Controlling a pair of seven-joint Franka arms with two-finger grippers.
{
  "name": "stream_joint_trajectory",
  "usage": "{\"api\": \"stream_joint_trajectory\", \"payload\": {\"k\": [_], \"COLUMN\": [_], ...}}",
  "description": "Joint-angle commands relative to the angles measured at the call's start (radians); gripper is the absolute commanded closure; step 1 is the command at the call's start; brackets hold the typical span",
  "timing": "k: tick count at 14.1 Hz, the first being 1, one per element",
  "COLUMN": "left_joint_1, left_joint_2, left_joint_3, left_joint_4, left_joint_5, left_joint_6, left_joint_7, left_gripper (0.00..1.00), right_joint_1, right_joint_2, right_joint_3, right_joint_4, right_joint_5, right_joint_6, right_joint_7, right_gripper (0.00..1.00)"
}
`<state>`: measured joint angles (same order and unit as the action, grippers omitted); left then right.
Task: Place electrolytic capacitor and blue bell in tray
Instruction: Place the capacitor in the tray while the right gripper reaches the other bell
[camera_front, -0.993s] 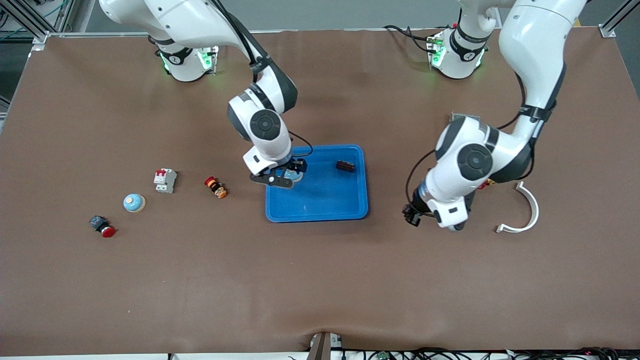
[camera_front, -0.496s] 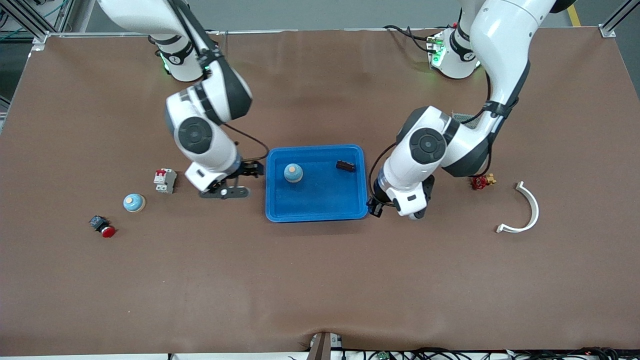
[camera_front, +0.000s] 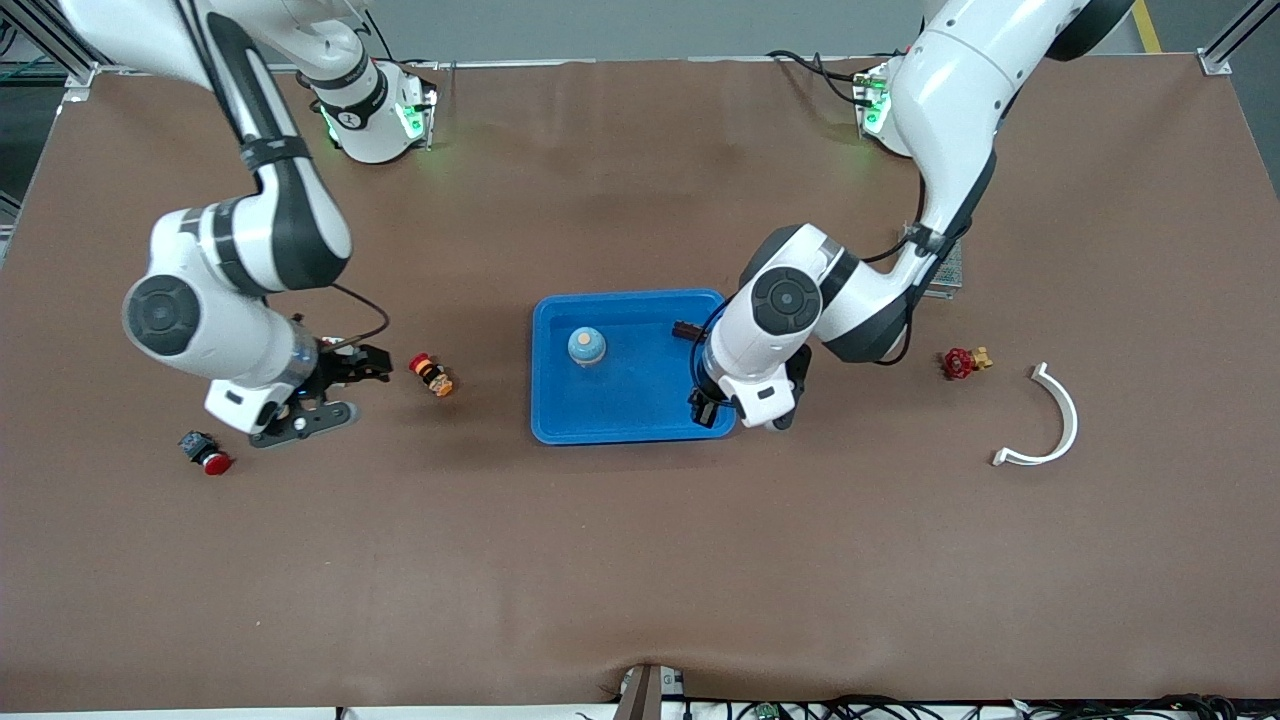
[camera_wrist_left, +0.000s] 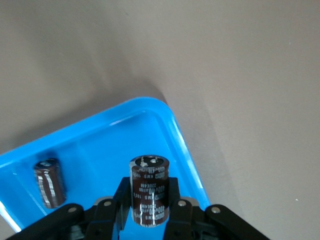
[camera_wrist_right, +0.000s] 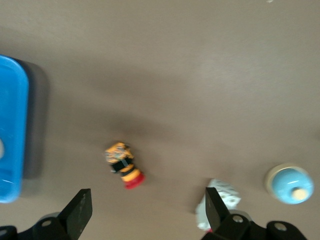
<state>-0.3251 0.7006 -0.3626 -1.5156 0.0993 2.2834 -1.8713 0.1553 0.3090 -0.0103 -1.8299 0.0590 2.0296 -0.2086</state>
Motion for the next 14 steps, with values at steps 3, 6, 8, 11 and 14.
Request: {"api": "stream_joint_trajectory", "payload": {"k": [3, 6, 8, 11, 14], "left_joint_1": [-0.025, -0.032, -0.049, -0.052, -0.052], "left_joint_2": [0.049, 0.049, 0.051, 0.071, 0.083], "left_joint_3": [0.016, 0.016, 0.016, 0.016, 0.016], "left_joint_4": [0.04, 0.002, -0.03, -0.046, -0.048], "left_joint_5": [-0.027, -0.027, -0.026, -0.02, -0.02], "left_joint_6": [-0.001, -0.012, -0.013, -0.013, -0.013], "left_joint_7": [-0.083, -0.161, -0.204, -0.241, -0.264], "left_gripper": [1.0, 1.0, 1.0, 1.0, 1.0], "right_joint_1": [-0.108, -0.157, -0.186, -0.235, -0.272], "right_joint_2": [-0.007, 0.005, 0.018, 0.032, 0.032], "right_joint_3": [0.019, 0.019, 0.019, 0.019, 0.019], "right_joint_4": [-0.02, -0.037, -0.045, -0.061, -0.112], "right_joint_5": [-0.047, -0.05, -0.065, -0.091, -0.093], "right_joint_6": [0.043, 0.098, 0.135, 0.165, 0.234], "right_joint_7": [-0.164, -0.294, -0.349, -0.439, -0.498], "right_gripper": [0.0, 0.0, 0.0, 0.0, 0.0]}}
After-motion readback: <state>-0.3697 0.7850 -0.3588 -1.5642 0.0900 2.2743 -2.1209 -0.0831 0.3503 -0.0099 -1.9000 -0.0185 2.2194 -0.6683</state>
